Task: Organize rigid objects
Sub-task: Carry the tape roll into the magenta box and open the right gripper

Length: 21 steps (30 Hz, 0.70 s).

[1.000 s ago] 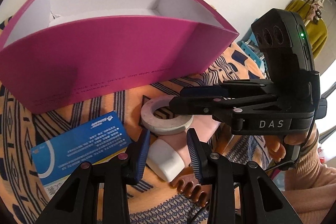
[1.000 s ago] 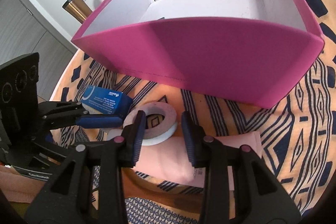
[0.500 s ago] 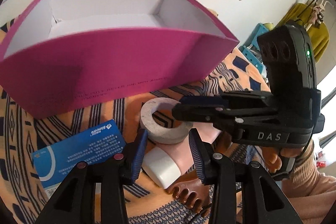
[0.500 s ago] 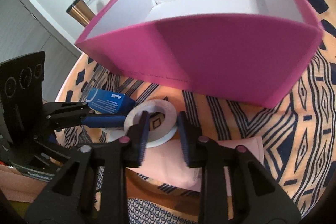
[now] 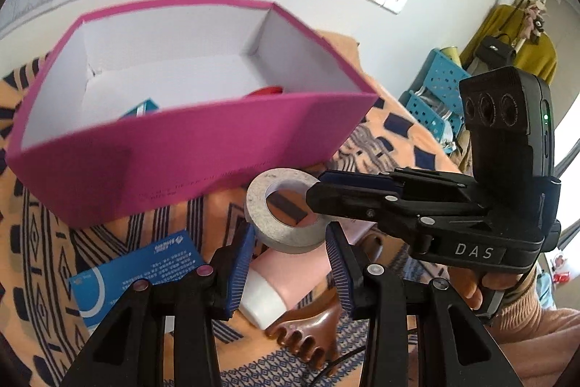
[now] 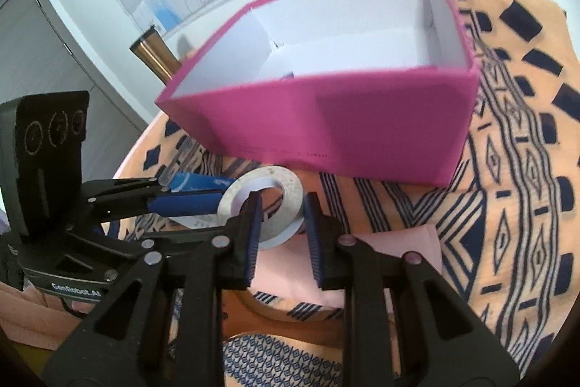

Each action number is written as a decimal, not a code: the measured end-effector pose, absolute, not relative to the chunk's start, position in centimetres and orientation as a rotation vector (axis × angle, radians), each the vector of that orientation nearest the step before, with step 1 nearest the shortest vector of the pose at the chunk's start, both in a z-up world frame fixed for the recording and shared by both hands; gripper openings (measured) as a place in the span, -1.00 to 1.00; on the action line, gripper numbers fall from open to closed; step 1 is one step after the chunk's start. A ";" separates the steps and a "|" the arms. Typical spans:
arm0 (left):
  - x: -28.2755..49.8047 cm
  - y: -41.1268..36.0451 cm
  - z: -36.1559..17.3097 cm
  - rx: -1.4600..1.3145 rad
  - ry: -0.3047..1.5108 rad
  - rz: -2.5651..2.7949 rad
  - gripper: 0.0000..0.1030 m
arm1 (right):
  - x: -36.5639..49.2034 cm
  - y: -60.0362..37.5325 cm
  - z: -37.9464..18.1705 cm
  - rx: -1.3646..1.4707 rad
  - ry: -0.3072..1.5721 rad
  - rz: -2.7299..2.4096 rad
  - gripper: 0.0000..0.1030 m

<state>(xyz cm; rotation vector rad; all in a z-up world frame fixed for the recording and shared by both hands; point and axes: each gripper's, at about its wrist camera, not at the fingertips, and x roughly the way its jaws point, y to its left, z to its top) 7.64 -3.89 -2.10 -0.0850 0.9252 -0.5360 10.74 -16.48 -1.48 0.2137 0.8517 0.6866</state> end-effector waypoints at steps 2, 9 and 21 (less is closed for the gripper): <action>7.4 -4.1 -1.3 -0.080 0.904 -0.542 -0.21 | 10.3 -16.7 -0.7 0.214 0.827 0.685 -0.48; 7.4 -4.7 1.5 -0.068 0.838 -0.565 -0.21 | 9.3 -17.9 3.1 0.204 0.720 0.680 -0.48; 10.9 -5.6 4.8 -0.041 0.784 -0.549 -0.21 | 11.9 -19.2 7.0 0.215 0.612 0.638 -0.48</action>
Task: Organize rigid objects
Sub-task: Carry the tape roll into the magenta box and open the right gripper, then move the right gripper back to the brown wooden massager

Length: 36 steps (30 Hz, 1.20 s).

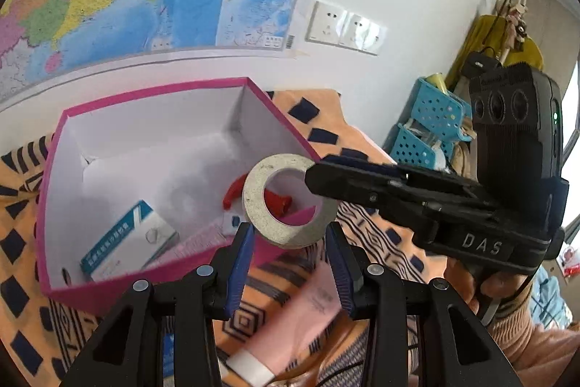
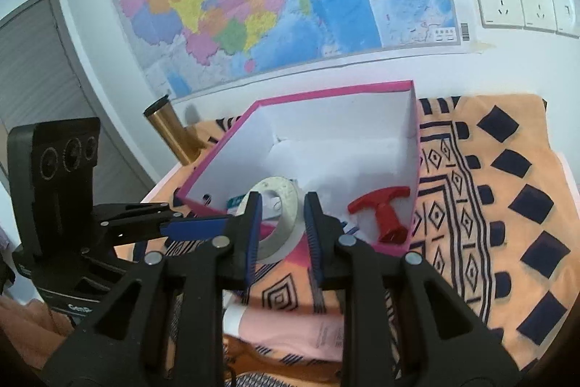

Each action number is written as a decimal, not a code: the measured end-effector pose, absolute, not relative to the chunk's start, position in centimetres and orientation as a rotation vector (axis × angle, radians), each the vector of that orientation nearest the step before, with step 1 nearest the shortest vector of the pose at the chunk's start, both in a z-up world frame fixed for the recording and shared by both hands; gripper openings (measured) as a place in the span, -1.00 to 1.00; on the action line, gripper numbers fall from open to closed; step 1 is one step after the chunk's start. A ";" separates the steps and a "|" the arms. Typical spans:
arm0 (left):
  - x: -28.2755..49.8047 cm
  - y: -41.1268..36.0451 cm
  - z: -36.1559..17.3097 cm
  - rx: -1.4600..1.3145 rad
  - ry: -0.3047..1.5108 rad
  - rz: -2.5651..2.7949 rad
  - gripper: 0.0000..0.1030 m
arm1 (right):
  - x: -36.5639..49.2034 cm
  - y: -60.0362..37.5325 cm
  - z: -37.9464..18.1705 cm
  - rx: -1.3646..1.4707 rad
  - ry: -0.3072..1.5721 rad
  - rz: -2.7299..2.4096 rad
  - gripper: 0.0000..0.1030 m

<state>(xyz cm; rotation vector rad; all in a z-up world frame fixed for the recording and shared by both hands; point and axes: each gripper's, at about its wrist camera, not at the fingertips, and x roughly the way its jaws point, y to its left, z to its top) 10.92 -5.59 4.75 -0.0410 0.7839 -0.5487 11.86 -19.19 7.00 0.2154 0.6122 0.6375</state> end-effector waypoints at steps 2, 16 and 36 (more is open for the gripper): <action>11.7 -5.6 4.9 -0.042 0.783 -0.539 -0.21 | 12.7 -19.3 6.7 0.227 0.621 0.629 -0.48; 15.5 -5.5 2.9 -0.088 0.873 -0.532 -0.21 | 16.6 -19.5 4.8 0.283 0.696 0.591 -0.48; 12.6 -2.8 3.0 -0.068 0.799 -0.471 -0.14 | 14.5 -20.9 4.6 0.297 0.689 0.572 -0.45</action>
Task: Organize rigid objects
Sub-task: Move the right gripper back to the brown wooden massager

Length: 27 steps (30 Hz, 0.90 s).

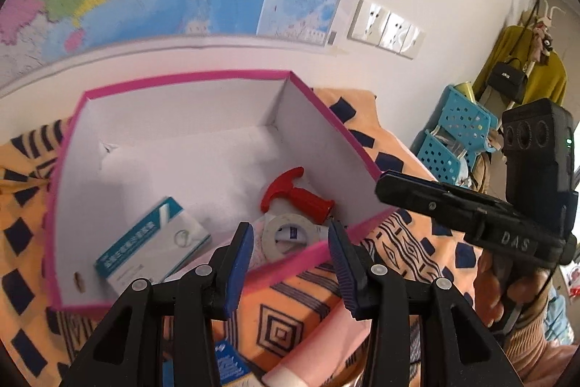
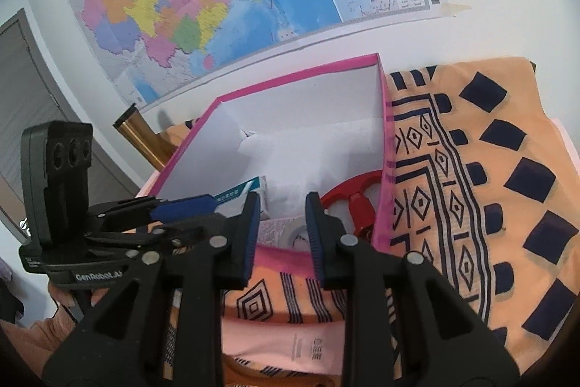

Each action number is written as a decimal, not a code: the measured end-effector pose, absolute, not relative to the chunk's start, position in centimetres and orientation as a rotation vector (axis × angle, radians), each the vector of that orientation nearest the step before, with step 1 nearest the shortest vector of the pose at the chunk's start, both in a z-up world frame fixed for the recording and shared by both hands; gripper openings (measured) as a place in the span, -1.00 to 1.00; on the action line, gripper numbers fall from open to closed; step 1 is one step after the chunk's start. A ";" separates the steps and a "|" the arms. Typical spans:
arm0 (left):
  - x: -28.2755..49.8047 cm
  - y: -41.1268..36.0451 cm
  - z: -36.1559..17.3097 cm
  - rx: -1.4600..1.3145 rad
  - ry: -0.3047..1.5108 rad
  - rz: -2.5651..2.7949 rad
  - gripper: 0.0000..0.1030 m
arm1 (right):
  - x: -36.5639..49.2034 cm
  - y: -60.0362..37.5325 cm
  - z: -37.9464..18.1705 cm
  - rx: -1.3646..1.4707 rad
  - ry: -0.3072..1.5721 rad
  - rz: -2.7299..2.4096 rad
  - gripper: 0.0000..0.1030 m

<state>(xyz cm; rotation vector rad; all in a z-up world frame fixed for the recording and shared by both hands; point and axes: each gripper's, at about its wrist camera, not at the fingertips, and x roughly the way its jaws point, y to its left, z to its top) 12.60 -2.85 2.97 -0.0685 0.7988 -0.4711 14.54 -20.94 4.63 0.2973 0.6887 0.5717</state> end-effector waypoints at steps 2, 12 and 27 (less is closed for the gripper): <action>11.5 -2.2 3.2 -0.077 0.780 -0.475 -0.12 | 13.8 -21.3 4.8 0.300 0.678 0.582 -0.45; 7.6 -1.3 1.7 -0.089 0.792 -0.469 -0.07 | 10.6 -23.1 5.2 0.337 0.641 0.626 -0.39; 3.9 -1.4 -4.9 -0.139 0.983 -0.464 -0.07 | 8.7 -24.6 -0.2 0.343 0.781 0.585 -0.28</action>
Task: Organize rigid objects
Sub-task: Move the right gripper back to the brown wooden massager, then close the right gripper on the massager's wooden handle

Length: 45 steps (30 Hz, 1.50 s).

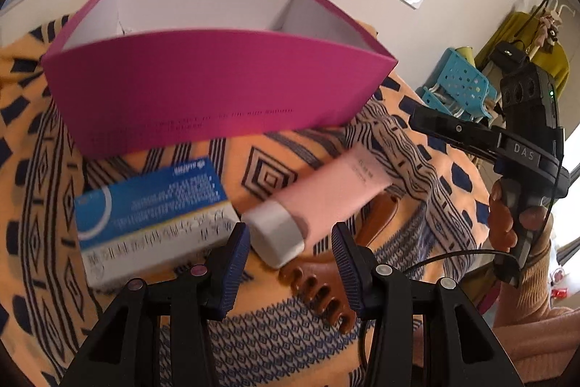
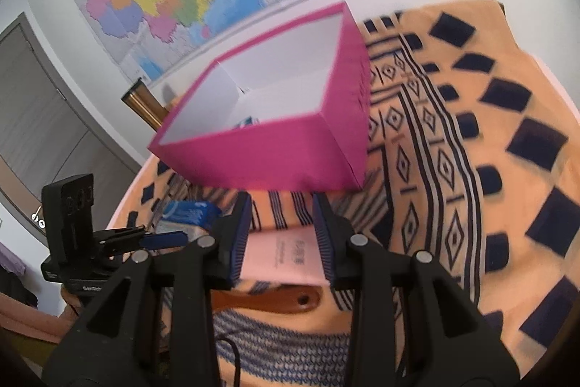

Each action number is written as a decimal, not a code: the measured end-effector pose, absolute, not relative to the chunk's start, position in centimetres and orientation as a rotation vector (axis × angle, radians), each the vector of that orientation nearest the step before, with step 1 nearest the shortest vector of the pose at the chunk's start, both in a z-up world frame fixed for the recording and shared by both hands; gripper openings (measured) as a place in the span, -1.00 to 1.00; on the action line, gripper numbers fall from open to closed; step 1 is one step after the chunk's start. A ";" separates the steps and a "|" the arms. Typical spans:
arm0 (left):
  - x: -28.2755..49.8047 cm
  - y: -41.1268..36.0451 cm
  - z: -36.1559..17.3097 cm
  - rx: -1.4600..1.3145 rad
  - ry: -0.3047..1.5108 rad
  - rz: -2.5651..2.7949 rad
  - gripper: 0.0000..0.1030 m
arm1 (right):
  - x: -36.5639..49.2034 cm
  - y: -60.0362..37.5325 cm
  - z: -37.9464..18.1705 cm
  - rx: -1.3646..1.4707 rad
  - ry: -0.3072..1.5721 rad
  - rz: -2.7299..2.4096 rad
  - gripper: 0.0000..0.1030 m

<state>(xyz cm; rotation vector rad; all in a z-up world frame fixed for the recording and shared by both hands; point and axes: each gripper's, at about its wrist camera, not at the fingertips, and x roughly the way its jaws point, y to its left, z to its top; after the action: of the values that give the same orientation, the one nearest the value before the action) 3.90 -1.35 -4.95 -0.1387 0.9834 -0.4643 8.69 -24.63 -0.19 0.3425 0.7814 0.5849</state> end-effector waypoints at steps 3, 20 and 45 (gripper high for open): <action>3.6 -1.4 -5.5 -0.137 0.995 -0.454 -0.07 | 8.5 -24.9 -1.2 0.349 0.805 0.577 -0.28; 1.9 -2.1 -6.9 -0.111 1.079 -0.505 -0.07 | 6.4 -25.3 -5.0 0.368 0.926 0.566 -0.08; 1.1 -4.7 -7.5 -0.157 1.112 -0.568 0.12 | 4.3 -23.7 -6.4 0.418 0.896 0.557 -0.04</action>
<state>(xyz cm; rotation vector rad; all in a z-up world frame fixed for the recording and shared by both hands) 1.06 -4.67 -7.54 -0.1570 1.1123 -0.5676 4.29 -23.74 -6.40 0.4175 0.8959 0.5572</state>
